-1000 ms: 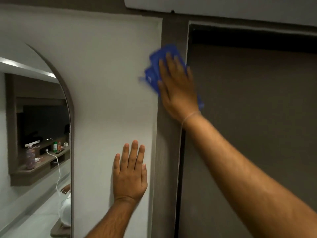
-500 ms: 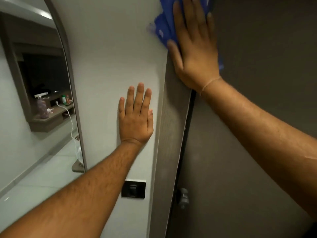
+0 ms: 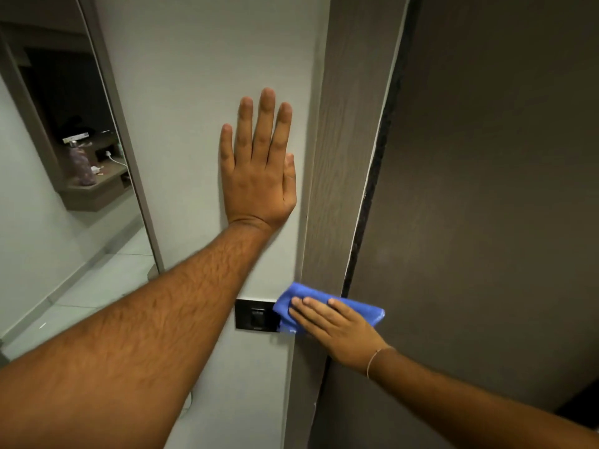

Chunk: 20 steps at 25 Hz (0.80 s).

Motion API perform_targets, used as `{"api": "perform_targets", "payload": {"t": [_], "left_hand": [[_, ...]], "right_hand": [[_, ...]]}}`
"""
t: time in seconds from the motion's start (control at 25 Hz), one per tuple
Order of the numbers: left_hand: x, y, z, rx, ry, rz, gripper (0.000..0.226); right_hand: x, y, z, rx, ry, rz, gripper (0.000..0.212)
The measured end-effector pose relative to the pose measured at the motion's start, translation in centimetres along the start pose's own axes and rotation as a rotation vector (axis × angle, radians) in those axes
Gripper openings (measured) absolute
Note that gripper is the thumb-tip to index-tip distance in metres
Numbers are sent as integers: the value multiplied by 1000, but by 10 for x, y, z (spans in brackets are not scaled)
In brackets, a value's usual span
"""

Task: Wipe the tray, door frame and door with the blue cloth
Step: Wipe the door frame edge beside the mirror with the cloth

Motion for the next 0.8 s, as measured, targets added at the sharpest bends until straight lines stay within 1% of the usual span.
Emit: {"api": "perform_targets", "payload": {"t": [0.08, 0.12, 0.2, 0.24, 0.32, 0.4, 0.44, 0.52, 0.6, 0.72, 0.8], "left_hand": [[-1, 0, 0, -11, 2, 10, 77], [-2, 1, 0, -5, 6, 15, 77], [-2, 0, 1, 3, 15, 10, 78], [0, 0, 2, 12, 21, 1, 78], [0, -1, 2, 29, 21, -5, 78], [-1, -4, 3, -32, 42, 16, 79], [0, -4, 2, -64, 49, 27, 81], [-2, -5, 2, 7, 38, 50, 80], [-2, -5, 1, 54, 18, 43, 75], [-1, -6, 2, 33, 36, -6, 71], [-1, -4, 0, 33, 21, -33, 70]], "right_hand": [[17, 14, -13, 11, -62, -34, 122], [20, 16, -15, 8, -73, -27, 120], [15, 9, -14, -10, -58, 6, 110], [7, 1, -10, -30, -15, 29, 105], [-29, -23, 16, -67, 162, 93, 103], [-85, -62, 64, -121, 358, 239, 100], [-115, -85, 91, -155, 418, 298, 94], [-172, -138, 152, -196, 493, 386, 79], [-218, -187, 206, -214, 520, 442, 72], [-280, -253, 280, -264, 496, 486, 67], [-319, -288, 325, -282, 511, 518, 63]]}}
Point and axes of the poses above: each hand's wrist, its own x-axis away from the middle knuckle, its own y-axis out of the palm, z = x × y, the point moved 5 cm from there along -x, towards the middle knuckle, and after that the axes turned 7 degrees about y, right-handed, at the moved point
